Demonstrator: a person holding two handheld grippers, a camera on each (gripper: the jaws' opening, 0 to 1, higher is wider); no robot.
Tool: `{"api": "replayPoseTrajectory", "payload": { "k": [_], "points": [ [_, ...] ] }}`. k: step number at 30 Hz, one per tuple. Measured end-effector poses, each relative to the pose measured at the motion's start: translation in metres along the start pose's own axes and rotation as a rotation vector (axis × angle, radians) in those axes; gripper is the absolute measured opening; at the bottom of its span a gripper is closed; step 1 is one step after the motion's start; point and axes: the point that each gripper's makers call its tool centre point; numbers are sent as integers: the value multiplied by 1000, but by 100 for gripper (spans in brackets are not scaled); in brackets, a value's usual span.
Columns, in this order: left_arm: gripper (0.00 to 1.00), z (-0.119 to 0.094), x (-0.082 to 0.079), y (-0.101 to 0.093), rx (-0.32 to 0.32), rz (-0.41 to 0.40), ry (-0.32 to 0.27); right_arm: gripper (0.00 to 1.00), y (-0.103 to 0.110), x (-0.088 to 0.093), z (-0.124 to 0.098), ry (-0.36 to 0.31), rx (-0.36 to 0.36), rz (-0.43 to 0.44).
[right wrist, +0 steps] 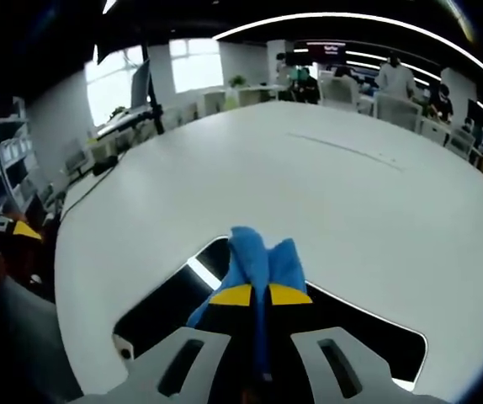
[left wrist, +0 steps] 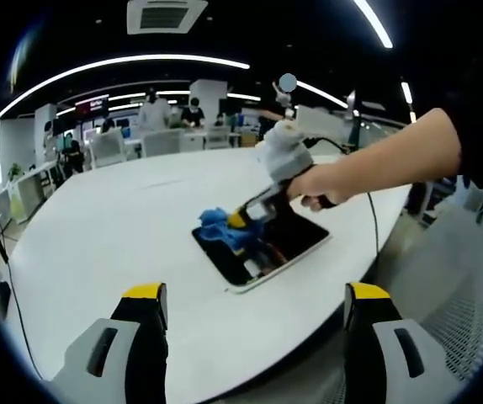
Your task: Wipe the mirror surface with the cleaning cloth until all visible marks leave the cleaned area.
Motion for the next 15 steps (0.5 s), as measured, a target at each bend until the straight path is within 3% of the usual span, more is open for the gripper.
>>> {"api": "replayPoseTrajectory", "payload": {
  "k": [15],
  "points": [
    [85, -1, 0, 1, -5, -3, -4, 0, 19, 9, -12, -28, -22, -14]
  ]
}}
Point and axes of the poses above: the point that each gripper's makers call its tool centre point, and the gripper's own axes: z roughly forward along the fingers, y roughly to its left, x roughly out of its underside, and after that the axes turned 4 degrees about -z, right-handed
